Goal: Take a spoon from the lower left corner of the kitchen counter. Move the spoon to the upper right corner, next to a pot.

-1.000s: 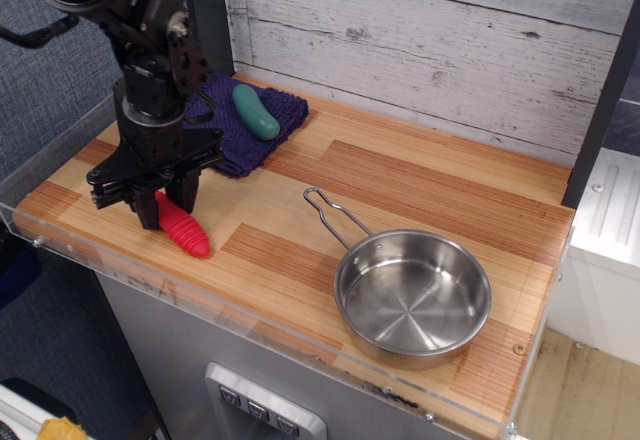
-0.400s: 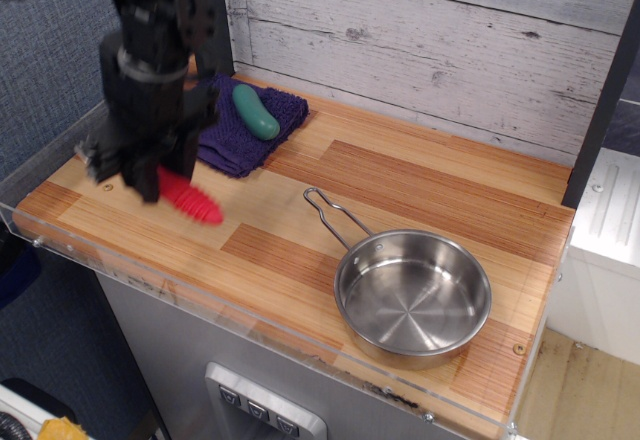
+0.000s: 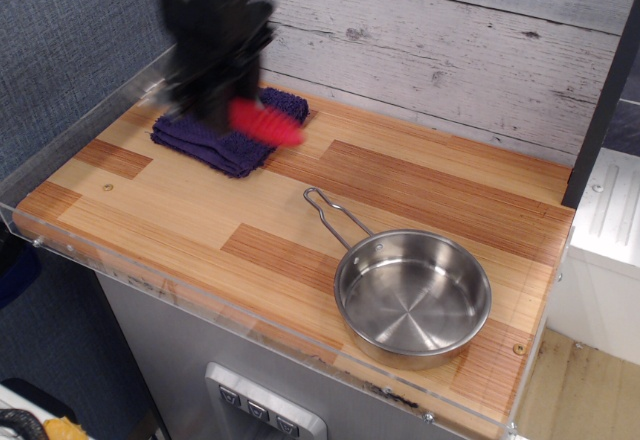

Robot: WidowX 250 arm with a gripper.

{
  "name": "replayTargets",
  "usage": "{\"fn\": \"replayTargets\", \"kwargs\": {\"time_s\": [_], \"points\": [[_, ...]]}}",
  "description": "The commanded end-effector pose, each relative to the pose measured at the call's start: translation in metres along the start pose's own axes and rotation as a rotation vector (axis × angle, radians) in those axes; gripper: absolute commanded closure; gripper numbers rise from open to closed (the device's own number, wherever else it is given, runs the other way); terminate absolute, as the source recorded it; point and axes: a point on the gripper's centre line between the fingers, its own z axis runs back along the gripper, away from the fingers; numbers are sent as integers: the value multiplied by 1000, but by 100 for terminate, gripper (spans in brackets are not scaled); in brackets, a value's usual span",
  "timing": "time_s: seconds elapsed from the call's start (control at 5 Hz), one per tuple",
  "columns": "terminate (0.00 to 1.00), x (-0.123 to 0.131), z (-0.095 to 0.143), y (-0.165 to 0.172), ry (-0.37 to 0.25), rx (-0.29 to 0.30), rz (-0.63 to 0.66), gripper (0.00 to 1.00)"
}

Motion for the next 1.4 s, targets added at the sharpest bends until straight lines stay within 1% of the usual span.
{"fn": "replayTargets", "kwargs": {"time_s": [0.0, 0.2, 0.4, 0.6, 0.8, 1.0, 1.2], "points": [[0, -46, 22, -41, -14, -46, -98, 100], [0, -75, 17, -55, 9, -36, -161, 100], [0, -93, 12, -65, 23, -47, -168, 100], [0, -105, 0, -74, 10, -38, -176, 100], [0, -120, -20, -82, -4, -36, -215, 100], [0, -137, -37, -90, 3, -13, -273, 100], [0, -142, -51, -97, 5, -1, -317, 100]]}}
